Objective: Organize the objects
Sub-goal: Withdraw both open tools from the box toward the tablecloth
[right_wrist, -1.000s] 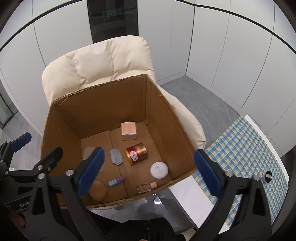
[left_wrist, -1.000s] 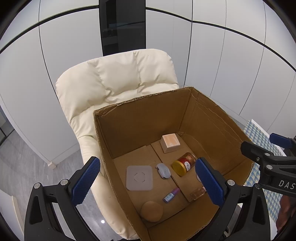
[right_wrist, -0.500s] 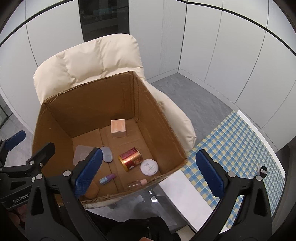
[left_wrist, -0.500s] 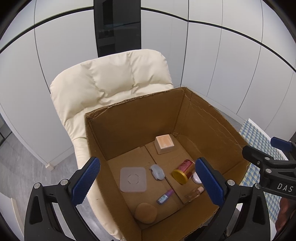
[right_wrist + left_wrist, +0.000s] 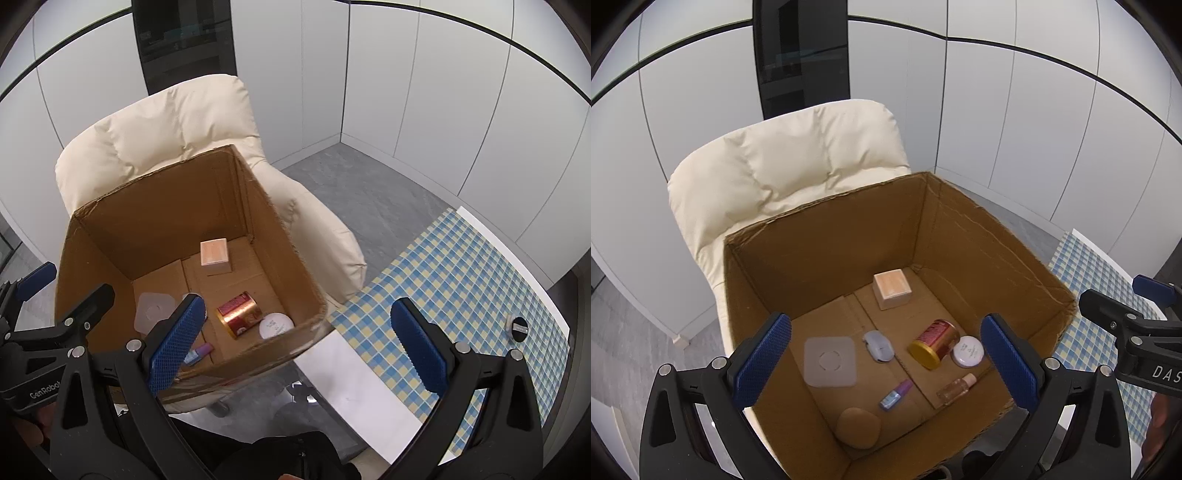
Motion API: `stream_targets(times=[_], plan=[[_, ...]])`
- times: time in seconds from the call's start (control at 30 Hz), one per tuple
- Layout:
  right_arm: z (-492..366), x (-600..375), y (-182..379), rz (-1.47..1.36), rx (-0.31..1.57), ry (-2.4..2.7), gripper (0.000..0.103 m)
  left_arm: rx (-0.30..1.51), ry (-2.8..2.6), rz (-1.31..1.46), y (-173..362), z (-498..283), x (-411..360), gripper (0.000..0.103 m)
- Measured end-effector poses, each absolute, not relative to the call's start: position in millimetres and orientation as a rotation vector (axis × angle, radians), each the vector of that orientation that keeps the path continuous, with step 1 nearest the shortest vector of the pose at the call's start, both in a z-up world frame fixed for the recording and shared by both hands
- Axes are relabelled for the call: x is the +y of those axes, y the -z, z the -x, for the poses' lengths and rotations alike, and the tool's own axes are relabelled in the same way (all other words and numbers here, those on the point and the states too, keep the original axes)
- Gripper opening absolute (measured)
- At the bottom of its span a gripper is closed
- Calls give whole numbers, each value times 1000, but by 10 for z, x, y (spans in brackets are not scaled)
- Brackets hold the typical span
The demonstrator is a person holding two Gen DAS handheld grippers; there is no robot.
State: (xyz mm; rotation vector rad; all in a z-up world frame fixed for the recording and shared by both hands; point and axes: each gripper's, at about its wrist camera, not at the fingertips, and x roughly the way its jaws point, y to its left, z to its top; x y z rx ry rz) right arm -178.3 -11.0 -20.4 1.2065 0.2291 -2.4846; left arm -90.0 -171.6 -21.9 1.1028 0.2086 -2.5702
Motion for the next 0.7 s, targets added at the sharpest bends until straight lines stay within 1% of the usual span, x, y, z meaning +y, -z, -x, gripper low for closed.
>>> stream_targets(times=[0.7], plan=[[1826, 553, 202, -1242, 159, 2568, 102, 189, 2645, -1152, 236, 1187, -1239, 103]])
